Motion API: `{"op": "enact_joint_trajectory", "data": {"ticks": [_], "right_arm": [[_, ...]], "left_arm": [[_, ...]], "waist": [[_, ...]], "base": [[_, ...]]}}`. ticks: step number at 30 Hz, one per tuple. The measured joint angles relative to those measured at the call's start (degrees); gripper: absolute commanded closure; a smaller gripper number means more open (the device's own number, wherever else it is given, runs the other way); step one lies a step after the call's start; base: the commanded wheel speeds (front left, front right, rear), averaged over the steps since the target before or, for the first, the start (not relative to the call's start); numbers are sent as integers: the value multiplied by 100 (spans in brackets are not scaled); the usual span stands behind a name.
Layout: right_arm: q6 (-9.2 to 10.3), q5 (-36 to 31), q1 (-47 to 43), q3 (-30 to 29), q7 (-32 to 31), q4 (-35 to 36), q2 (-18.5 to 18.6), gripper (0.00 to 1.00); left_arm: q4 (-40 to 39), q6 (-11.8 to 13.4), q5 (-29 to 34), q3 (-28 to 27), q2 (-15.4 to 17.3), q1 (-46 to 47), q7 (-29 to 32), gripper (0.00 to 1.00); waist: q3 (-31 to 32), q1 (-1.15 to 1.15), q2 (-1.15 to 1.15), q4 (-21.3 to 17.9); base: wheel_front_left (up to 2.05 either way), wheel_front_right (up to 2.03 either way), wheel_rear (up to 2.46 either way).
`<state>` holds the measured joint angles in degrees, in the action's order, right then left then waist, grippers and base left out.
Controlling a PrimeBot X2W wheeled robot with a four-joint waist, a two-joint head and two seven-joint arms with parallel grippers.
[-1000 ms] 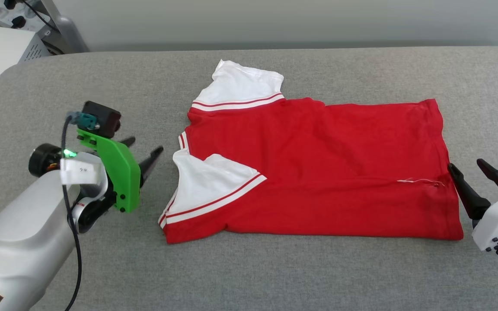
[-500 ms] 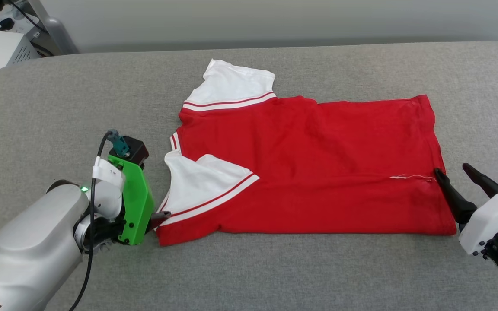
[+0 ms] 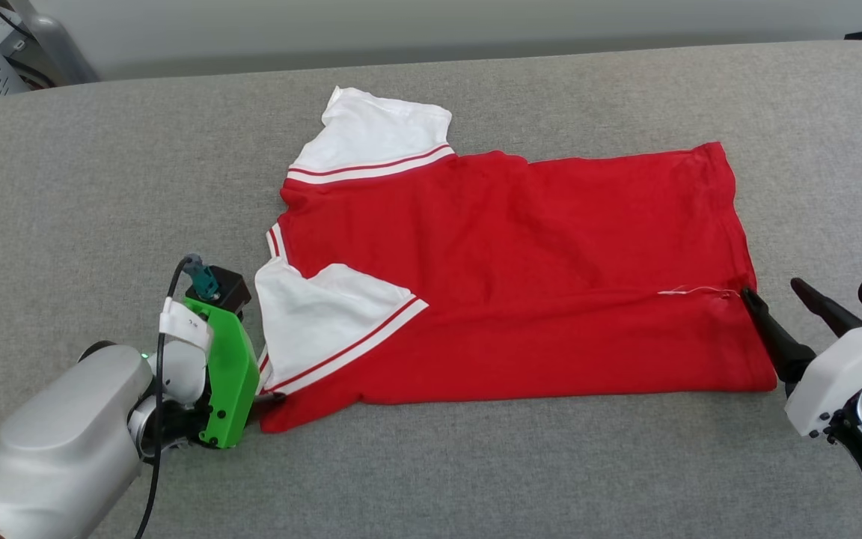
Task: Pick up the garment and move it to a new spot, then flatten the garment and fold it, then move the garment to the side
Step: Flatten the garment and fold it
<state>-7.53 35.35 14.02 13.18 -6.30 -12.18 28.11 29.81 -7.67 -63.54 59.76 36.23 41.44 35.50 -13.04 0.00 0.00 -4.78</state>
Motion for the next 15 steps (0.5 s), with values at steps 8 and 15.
{"op": "enact_joint_trajectory", "data": {"ticks": [8, 15], "right_arm": [[0, -162, 119, 13, -341, 294, 430, 0], [0, 230, 146, 299, -1949, 664, 1155, 0]], "left_arm": [[-215, 2, 115, 24, 73, -90, -621, 100], [-719, 11, 159, -9, 305, -180, -927, 100]], "waist": [[160, 0, 0, 21], [268, 0, 0, 56]], "base": [[0, 0, 0], [0, 0, 0]]}}
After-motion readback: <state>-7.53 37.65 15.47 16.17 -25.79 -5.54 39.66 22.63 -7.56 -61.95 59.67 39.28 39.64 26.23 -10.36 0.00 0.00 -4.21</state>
